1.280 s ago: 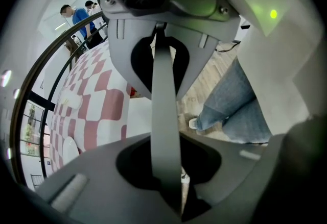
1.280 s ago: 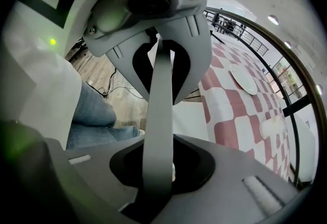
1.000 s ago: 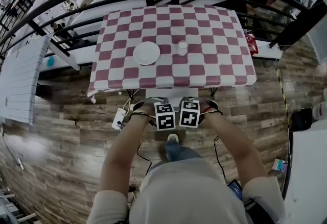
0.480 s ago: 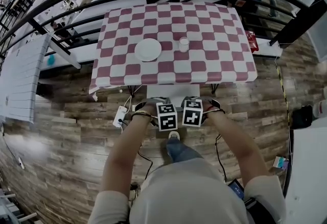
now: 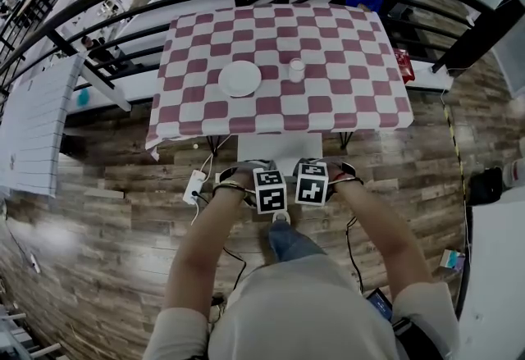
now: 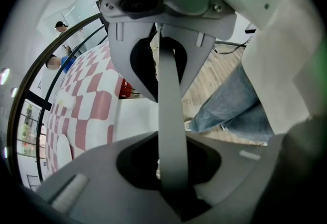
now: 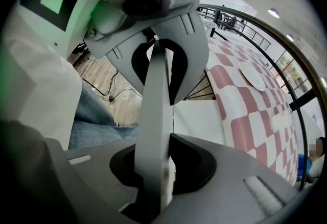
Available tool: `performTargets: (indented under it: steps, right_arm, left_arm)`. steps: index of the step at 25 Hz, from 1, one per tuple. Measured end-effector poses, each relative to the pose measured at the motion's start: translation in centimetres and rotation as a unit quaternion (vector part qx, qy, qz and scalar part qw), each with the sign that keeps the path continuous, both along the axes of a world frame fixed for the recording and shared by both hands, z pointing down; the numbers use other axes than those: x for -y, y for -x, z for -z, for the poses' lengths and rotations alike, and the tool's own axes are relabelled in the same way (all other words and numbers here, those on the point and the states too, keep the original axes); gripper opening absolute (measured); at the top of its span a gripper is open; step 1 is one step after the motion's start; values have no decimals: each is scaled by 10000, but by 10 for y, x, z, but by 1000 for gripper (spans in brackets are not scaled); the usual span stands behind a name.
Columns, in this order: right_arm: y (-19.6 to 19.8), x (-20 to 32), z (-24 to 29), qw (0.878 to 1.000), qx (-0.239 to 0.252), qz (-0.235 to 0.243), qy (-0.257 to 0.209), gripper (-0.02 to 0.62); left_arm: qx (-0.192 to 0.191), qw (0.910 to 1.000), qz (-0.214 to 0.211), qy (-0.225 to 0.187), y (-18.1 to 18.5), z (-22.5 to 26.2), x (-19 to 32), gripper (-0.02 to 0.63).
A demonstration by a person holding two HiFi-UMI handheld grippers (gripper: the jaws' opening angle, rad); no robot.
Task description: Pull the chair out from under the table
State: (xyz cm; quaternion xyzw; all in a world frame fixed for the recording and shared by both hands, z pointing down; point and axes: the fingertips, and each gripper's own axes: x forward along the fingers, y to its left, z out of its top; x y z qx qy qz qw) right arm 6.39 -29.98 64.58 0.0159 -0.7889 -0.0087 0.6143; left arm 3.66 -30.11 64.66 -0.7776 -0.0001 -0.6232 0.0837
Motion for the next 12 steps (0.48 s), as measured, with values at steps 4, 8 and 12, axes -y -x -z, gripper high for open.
performTargets:
  steps: [4, 8, 12]
  right_arm:
    - [0, -4, 0, 10000, 21, 74, 20, 71]
    - [1, -7, 0, 9999, 45, 102, 52, 72]
    - [1, -12, 0, 9999, 17, 105, 122, 74]
  left_arm:
    - [-102, 9999, 87, 80, -1, 0, -5, 78]
    - [-90, 9999, 100, 105, 0, 0, -9, 78]
    - [-71, 9999, 100, 111, 0, 1, -12, 78]
